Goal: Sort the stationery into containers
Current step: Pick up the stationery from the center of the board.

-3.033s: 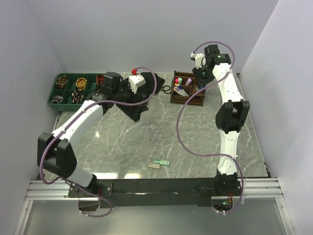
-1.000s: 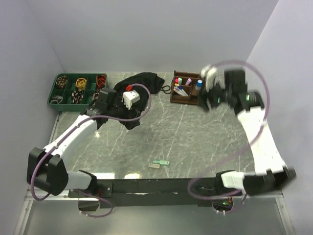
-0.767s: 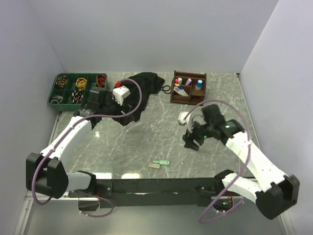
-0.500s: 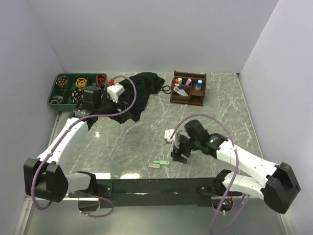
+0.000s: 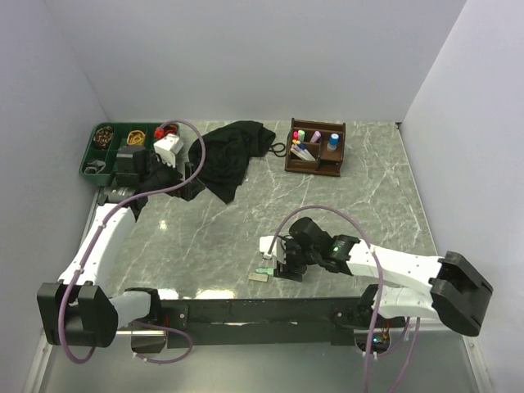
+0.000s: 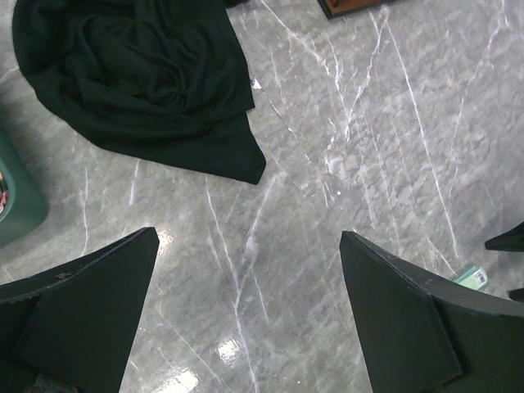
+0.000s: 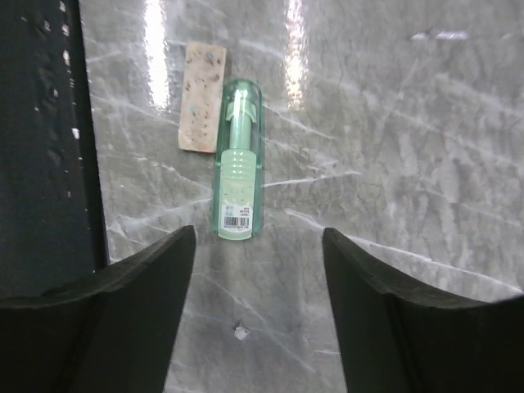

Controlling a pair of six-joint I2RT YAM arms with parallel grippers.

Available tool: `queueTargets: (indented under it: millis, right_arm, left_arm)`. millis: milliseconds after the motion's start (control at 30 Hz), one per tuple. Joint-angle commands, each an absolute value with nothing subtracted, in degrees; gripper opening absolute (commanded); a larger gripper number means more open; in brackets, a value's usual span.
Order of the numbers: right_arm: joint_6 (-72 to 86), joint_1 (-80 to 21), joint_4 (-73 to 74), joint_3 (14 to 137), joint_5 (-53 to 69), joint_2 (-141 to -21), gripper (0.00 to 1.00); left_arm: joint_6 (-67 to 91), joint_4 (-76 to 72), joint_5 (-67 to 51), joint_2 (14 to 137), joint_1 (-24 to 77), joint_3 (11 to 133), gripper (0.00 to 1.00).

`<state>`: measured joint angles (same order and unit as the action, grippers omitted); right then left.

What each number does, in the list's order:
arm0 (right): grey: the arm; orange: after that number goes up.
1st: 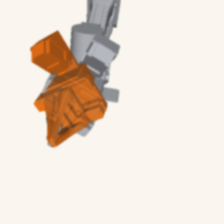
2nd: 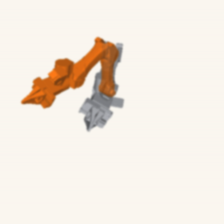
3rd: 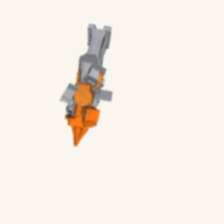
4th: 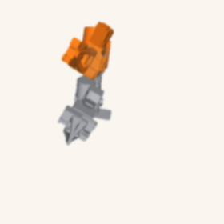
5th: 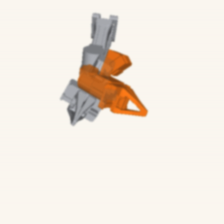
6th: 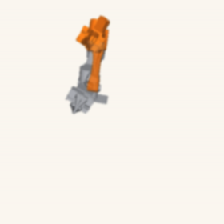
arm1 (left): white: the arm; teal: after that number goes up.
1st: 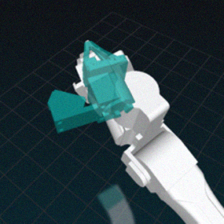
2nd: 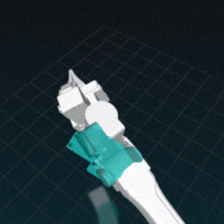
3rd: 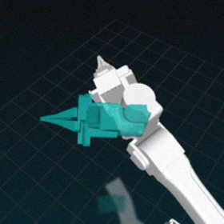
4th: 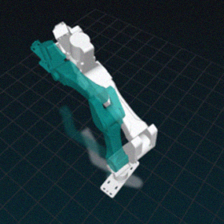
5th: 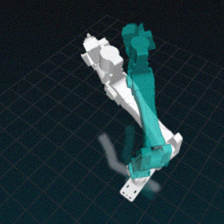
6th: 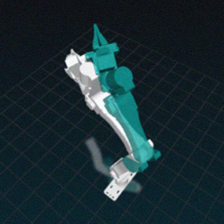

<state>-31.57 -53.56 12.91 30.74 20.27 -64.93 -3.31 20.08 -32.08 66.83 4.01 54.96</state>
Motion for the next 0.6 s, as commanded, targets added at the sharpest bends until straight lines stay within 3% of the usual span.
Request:
queueTargets:
  millis: [0, 567]
  right_arm:
    - [-32.3, -54.0, 13.1, 34.1, 18.4, -68.7, 0.68]
    - [-34.0, -55.9, 18.9, 38.5, 19.2, -77.1, 0.58]
  left_arm:
    - [-1.1, 17.8, -35.2, 64.6, 2.3, 54.6, 0.99]
    - [-0.5, 17.0, -35.9, 65.7, 1.4, 55.2, 0.99]
